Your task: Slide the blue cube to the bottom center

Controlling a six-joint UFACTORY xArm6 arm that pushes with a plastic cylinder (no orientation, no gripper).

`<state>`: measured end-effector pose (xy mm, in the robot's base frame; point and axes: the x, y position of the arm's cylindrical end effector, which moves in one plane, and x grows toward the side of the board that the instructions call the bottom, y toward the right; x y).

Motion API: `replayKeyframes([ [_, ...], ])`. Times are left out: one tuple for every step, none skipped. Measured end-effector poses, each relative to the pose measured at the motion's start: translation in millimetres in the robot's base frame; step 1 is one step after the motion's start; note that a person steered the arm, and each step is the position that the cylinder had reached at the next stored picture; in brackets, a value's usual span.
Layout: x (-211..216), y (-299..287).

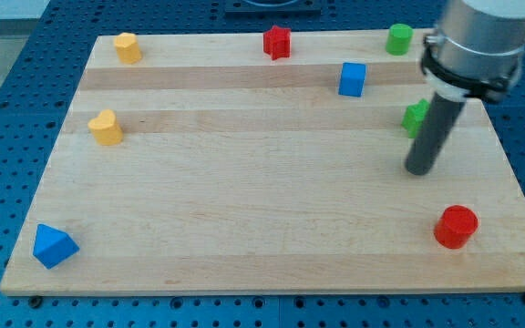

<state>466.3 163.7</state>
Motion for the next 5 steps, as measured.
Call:
replayKeyframes([
  [-10,-53],
  [-44,-69],
  [-91,-69],
  [-112,-69],
  [-112,-69],
])
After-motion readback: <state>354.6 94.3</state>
